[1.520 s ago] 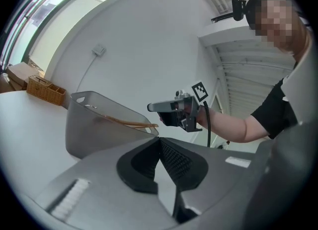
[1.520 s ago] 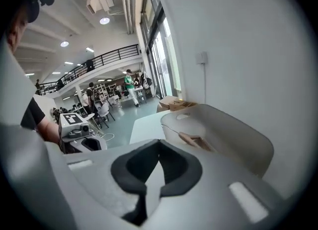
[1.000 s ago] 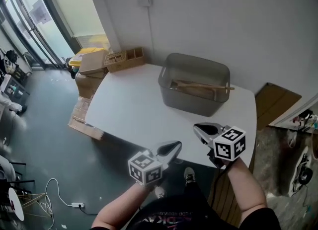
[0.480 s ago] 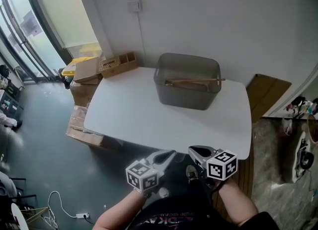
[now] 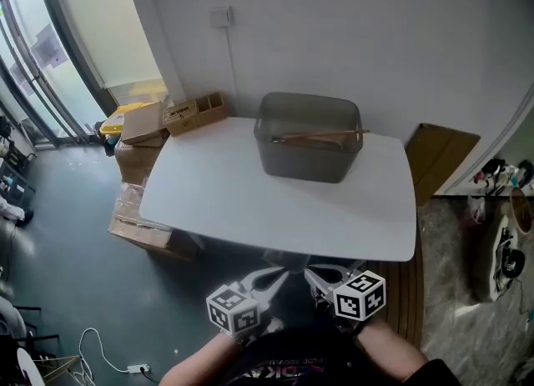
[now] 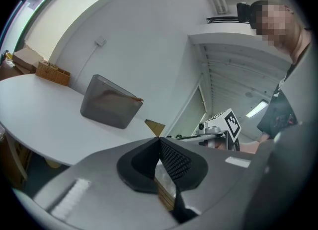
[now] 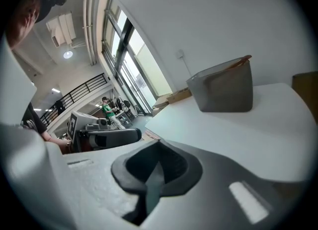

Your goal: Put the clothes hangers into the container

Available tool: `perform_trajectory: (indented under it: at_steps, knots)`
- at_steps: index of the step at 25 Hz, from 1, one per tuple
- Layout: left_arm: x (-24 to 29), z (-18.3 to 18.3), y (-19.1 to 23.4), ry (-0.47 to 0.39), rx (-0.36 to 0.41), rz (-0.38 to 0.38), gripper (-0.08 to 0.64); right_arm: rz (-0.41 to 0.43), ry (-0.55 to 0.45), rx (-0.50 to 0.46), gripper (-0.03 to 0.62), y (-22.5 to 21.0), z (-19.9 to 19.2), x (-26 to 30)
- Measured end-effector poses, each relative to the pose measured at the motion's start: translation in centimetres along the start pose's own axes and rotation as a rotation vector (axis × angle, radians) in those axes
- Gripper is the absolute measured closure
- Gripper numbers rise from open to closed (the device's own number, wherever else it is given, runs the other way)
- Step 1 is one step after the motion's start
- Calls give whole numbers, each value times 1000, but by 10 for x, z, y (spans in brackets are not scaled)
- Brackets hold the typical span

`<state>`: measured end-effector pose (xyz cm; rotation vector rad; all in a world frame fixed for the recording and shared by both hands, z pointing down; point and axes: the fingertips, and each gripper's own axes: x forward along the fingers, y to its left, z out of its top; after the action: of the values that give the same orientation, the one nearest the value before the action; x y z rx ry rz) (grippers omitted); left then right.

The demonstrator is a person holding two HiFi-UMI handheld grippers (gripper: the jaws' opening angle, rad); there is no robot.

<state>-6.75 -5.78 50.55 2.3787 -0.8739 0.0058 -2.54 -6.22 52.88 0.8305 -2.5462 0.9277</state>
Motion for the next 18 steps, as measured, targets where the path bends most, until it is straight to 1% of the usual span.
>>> perform_trajectory:
  at_steps: [6,10,18]
  knots:
    - [-14,-12,-3,1,-4,8,554,18,16,12,591,21,-20,3]
    - [-21,-18,-7,4,4,9,554,32,29,3,591,33,-29,5]
    - [-29,-22,-10,-13,12,29,554,54,37,-5,591,42,-35,3]
